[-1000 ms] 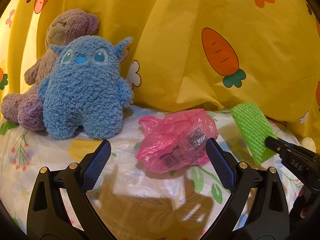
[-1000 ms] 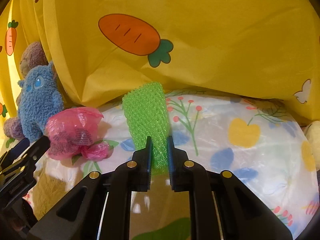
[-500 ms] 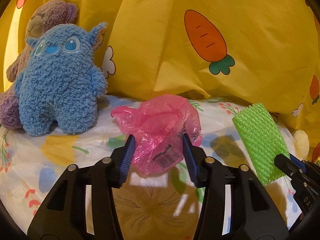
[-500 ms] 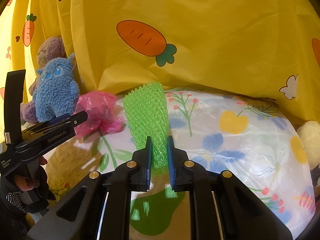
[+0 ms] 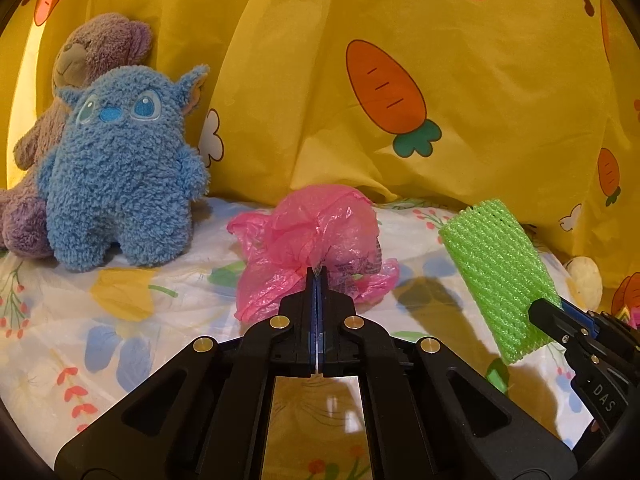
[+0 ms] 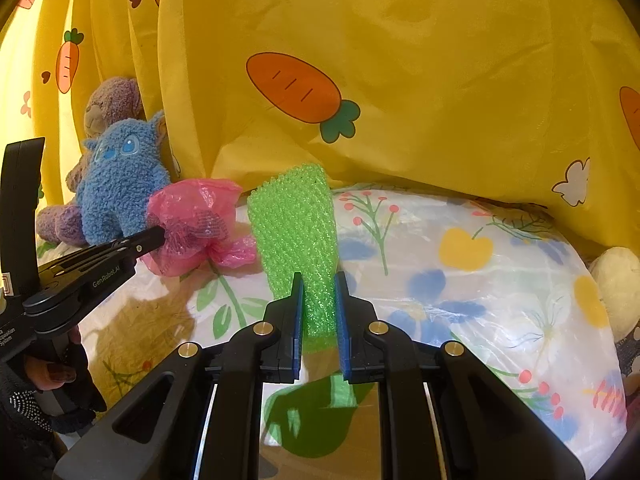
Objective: Collect trash
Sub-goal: 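Carry the pink bag and green mesh over the pink bucket with both tools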
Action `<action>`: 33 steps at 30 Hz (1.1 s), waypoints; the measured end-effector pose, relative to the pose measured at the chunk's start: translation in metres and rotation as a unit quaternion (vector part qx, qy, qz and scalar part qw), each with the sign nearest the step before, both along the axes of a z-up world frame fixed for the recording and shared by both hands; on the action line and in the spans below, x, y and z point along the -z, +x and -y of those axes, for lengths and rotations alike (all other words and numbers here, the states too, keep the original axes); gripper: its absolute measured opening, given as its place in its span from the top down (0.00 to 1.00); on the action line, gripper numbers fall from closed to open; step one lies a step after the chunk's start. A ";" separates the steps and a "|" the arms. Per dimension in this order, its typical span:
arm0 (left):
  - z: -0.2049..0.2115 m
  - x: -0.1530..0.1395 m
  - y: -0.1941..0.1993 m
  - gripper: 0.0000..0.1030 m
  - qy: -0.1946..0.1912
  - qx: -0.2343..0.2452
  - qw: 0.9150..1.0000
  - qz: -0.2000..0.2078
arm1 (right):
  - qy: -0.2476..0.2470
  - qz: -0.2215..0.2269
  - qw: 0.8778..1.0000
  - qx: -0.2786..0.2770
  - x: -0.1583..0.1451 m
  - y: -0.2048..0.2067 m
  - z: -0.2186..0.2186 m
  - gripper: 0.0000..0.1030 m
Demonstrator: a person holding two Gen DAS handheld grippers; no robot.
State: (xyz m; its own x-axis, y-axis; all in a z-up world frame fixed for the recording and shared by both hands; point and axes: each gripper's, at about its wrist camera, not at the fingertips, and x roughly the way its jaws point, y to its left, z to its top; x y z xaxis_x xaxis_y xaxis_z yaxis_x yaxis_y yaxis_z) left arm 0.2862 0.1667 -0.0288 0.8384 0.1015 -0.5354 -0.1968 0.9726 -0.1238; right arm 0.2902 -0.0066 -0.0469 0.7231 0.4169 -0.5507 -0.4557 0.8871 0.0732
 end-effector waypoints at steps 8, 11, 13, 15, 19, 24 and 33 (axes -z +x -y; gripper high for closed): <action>0.022 -0.018 -0.047 1.00 0.027 -0.014 0.999 0.008 | 0.004 0.024 1.000 -0.007 -0.020 -0.044 0.014 0.85; 0.028 -0.023 -0.065 1.00 0.022 -0.023 0.999 0.004 | 0.002 0.031 0.999 -0.008 -0.026 -0.065 0.022 0.85; 0.032 -0.026 -0.080 1.00 0.019 -0.028 0.999 0.004 | -0.001 0.035 0.999 -0.010 -0.029 -0.081 0.027 0.85; 0.039 -0.031 -0.093 1.00 0.023 -0.034 0.999 0.008 | -0.006 0.038 0.999 -0.010 -0.030 -0.095 0.031 0.85; 0.055 -0.039 -0.121 1.00 0.032 -0.038 0.999 0.019 | -0.012 0.041 0.999 -0.008 -0.034 -0.124 0.043 0.85; 0.071 -0.045 -0.153 1.00 0.026 -0.037 0.998 0.032 | 0.006 0.044 0.999 0.002 -0.040 -0.155 0.065 0.85; 0.097 -0.048 -0.196 1.00 0.016 -0.015 0.999 0.048 | 0.026 0.048 0.997 0.052 -0.038 -0.199 0.105 0.85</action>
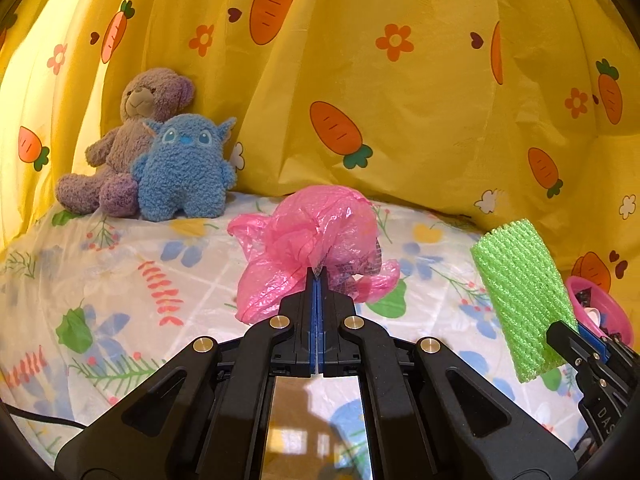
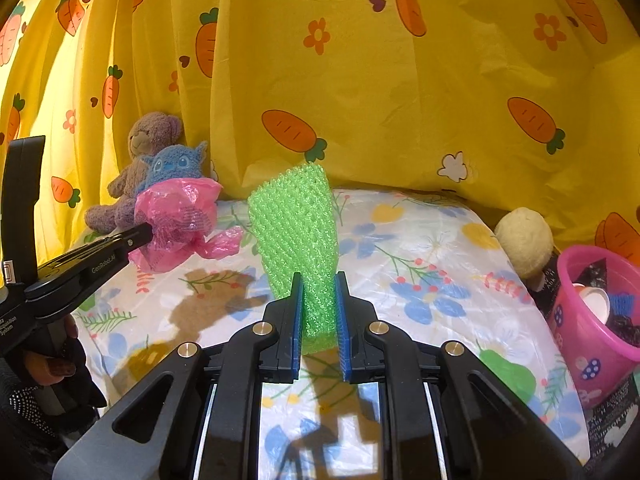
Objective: Collect trash
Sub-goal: 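Carry the pink bag and green mesh over the pink bucket with both tools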
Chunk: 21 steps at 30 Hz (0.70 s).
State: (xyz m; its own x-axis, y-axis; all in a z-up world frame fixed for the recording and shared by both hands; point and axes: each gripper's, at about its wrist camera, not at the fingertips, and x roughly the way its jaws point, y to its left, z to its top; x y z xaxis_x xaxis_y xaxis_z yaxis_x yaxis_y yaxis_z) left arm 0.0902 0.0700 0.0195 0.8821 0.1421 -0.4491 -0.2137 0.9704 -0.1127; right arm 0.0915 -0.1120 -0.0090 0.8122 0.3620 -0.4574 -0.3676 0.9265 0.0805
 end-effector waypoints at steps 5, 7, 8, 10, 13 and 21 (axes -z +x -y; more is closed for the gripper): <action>0.022 0.004 -0.007 1.00 0.002 0.023 1.000 0.000 | 0.006 0.000 1.000 0.027 0.003 -0.015 0.022 0.85; 0.032 0.006 -0.008 1.00 0.001 0.033 0.999 -0.002 | 0.009 -0.003 0.999 0.033 0.005 -0.019 0.029 0.85; 0.036 0.007 -0.008 1.00 0.002 0.039 0.999 -0.004 | 0.011 -0.004 0.999 0.037 0.006 -0.020 0.033 0.85; 0.048 0.009 -0.007 1.00 0.001 0.053 0.999 -0.006 | 0.012 -0.004 0.999 0.045 0.007 -0.022 0.040 0.85; 0.065 0.011 -0.005 1.00 -0.001 0.079 0.997 -0.008 | 0.017 -0.004 0.998 0.058 0.009 -0.024 0.054 0.84; 0.119 0.009 0.011 1.00 0.000 0.148 0.989 -0.011 | 0.007 0.009 0.994 0.112 0.004 -0.026 0.092 0.84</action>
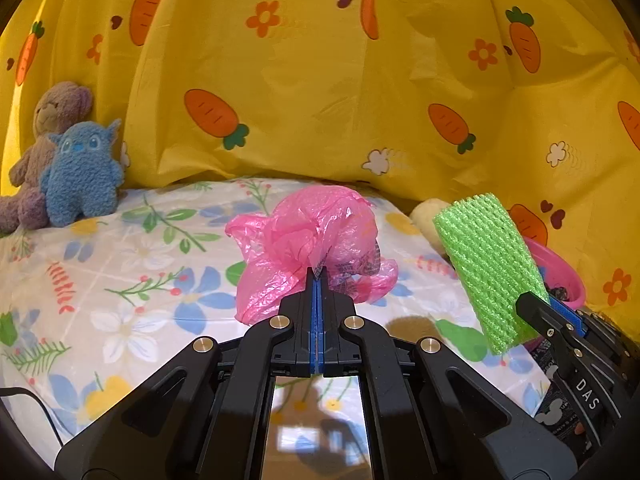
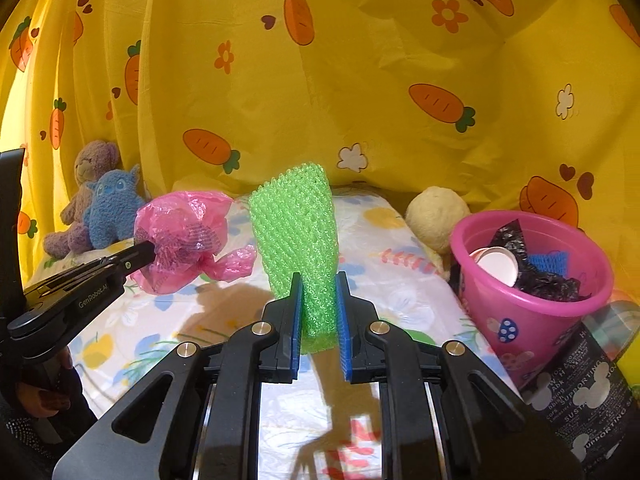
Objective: Collect trash
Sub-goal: 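Carry the pink bag and green mesh over the pink bucket with both tools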
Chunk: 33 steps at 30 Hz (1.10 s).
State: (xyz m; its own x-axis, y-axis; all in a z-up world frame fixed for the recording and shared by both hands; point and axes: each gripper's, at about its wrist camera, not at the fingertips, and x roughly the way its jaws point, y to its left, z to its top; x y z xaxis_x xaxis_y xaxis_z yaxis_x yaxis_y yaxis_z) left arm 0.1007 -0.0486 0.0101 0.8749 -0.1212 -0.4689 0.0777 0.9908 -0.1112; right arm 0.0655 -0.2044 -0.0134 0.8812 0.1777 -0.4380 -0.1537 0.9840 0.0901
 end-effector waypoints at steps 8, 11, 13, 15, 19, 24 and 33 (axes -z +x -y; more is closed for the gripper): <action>0.062 -0.011 0.019 1.00 0.000 0.070 0.997 0.008 | -0.015 0.000 0.998 0.062 -0.006 0.007 0.046 0.84; 0.086 -0.015 0.027 1.00 -0.001 0.094 0.996 0.009 | -0.026 0.006 0.996 0.088 -0.009 0.010 0.062 0.84; 0.102 -0.019 0.032 1.00 0.002 0.109 0.994 0.013 | -0.029 0.009 0.994 0.108 -0.011 0.013 0.075 0.84; 0.118 -0.023 0.038 1.00 0.000 0.123 0.992 0.016 | -0.027 0.009 0.992 0.125 -0.012 0.017 0.088 0.84; 0.147 -0.028 0.048 1.00 0.002 0.150 0.988 0.023 | -0.029 0.018 0.986 0.165 -0.017 0.020 0.115 0.83; 0.176 -0.026 0.062 1.00 -0.014 0.181 0.983 0.017 | -0.023 0.028 0.979 0.202 -0.019 0.023 0.145 0.82; 0.221 -0.014 0.091 1.00 -0.042 0.238 0.970 -0.007 | -0.007 0.013 0.973 0.230 -0.010 0.040 0.176 0.82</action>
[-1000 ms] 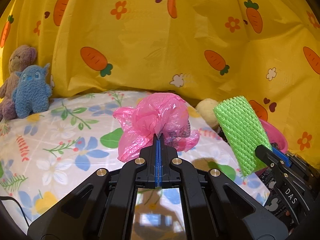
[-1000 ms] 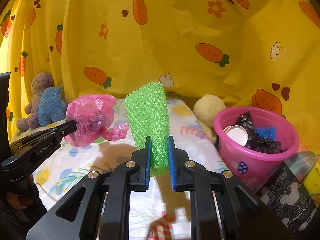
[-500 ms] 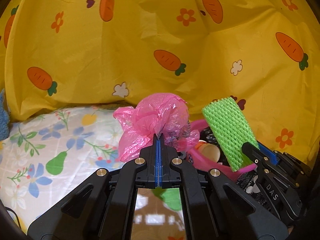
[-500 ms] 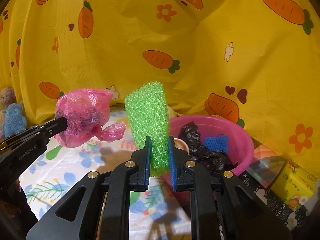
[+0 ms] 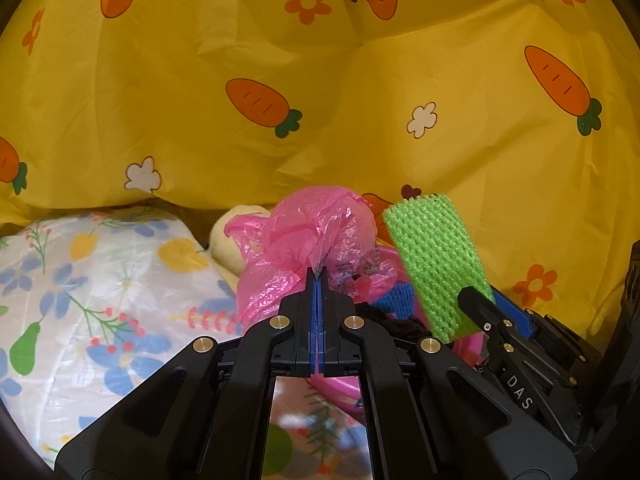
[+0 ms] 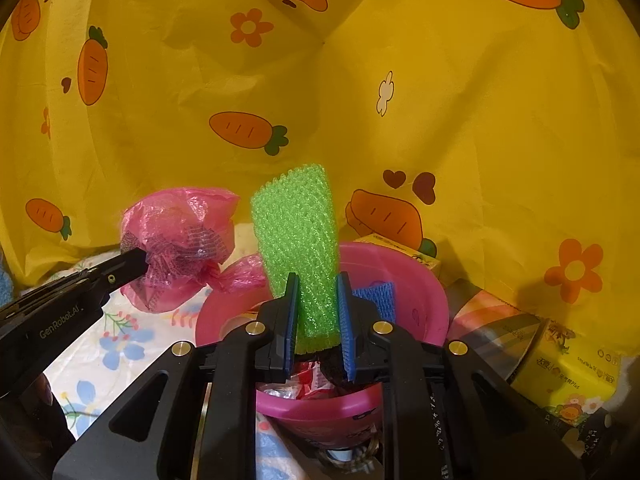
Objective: Collect trash
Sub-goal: 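Carry the pink bag and green mesh over the pink bucket with both tools, then open both tools to drop the pink bag and green mesh into the bucket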
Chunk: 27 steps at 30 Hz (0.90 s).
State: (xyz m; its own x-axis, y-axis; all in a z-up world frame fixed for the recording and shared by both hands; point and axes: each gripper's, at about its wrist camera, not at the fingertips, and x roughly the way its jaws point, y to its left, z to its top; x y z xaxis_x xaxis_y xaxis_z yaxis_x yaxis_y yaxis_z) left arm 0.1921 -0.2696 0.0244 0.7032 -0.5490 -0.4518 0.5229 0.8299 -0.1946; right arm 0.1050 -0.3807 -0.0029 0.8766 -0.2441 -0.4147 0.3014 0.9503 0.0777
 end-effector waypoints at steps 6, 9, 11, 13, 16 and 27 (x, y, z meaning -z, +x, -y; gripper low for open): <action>0.015 0.016 0.016 1.00 -0.025 0.047 0.998 -0.039 | 0.011 -0.010 1.000 0.005 0.008 0.009 0.009 0.79; 0.020 0.022 0.020 1.00 -0.025 0.061 0.997 -0.049 | 0.010 -0.015 1.000 0.009 0.011 0.011 0.013 0.76; 0.020 0.026 0.022 0.95 -0.033 0.073 0.995 -0.062 | 0.014 -0.015 1.000 0.010 0.014 0.011 0.016 0.71; 0.017 0.028 0.024 0.77 -0.041 0.076 0.994 -0.070 | 0.015 -0.014 1.000 0.011 0.015 0.010 0.018 0.66; 0.008 0.030 0.025 0.42 -0.058 0.073 0.992 -0.078 | 0.018 -0.013 1.000 0.013 0.015 0.010 0.020 0.61; -0.039 0.028 0.003 0.11 -0.006 -0.043 0.999 -0.017 | -0.021 0.003 1.000 0.021 0.010 -0.010 0.002 0.17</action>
State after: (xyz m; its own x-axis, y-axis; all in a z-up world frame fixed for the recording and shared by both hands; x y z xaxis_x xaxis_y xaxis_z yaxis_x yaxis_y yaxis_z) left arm 0.1949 -0.2302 -0.0035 0.7328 -0.4921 -0.4700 0.4423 0.8693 -0.2207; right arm 0.0952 -0.3831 -0.0127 0.8681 -0.2973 -0.3975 0.3399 0.9396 0.0394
